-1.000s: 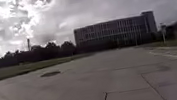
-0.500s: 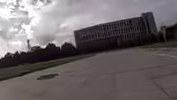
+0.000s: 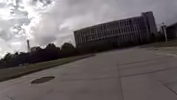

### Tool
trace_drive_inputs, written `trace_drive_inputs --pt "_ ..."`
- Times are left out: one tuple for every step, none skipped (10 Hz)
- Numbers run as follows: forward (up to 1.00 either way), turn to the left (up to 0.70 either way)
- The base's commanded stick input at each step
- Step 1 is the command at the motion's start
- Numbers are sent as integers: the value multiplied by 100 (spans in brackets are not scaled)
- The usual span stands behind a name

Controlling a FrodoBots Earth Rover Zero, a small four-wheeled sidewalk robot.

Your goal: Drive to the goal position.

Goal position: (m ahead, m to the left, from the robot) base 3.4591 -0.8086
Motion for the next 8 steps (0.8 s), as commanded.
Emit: trace_drive_inputs --pt "70 35" --pt "70 35" --pt "70 22" --pt "70 -8" --pt "70 -28" --pt "70 -35" --pt "70 -35" --pt "70 -35"
